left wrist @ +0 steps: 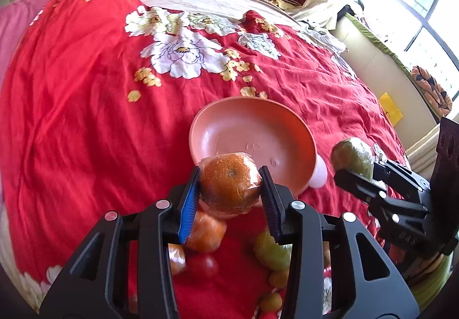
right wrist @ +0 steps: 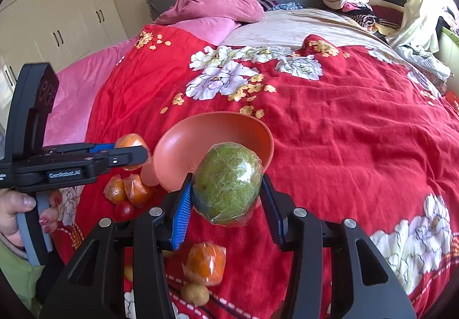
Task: Organize fruits
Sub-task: 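Lift the mandarin with the left tool while the right tool lifts the green fruit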
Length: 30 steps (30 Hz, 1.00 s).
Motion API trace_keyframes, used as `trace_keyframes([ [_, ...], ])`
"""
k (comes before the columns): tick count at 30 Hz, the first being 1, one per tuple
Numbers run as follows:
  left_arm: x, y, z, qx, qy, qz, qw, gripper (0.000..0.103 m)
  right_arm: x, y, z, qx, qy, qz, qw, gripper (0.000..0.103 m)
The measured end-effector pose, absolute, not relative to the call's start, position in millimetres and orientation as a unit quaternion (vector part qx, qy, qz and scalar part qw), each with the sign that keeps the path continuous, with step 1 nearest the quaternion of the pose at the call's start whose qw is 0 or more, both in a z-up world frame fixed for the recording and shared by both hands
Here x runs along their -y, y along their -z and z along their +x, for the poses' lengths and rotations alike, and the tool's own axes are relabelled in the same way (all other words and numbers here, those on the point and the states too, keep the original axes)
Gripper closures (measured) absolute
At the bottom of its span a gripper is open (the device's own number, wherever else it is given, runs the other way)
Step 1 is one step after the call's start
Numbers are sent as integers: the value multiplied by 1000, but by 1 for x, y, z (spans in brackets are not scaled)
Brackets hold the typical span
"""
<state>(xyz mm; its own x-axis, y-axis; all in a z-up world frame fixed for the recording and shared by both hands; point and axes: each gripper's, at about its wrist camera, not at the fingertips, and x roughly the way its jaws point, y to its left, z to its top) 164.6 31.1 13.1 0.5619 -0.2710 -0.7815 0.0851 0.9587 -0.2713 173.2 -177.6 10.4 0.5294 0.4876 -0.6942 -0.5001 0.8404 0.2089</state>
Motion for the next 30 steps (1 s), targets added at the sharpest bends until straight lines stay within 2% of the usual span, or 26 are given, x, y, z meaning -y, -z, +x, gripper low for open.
trace_keyframes([
  [30, -14, 17, 220, -491, 104, -72, 862, 71, 138, 26, 203, -421, -299, -74, 853, 59],
])
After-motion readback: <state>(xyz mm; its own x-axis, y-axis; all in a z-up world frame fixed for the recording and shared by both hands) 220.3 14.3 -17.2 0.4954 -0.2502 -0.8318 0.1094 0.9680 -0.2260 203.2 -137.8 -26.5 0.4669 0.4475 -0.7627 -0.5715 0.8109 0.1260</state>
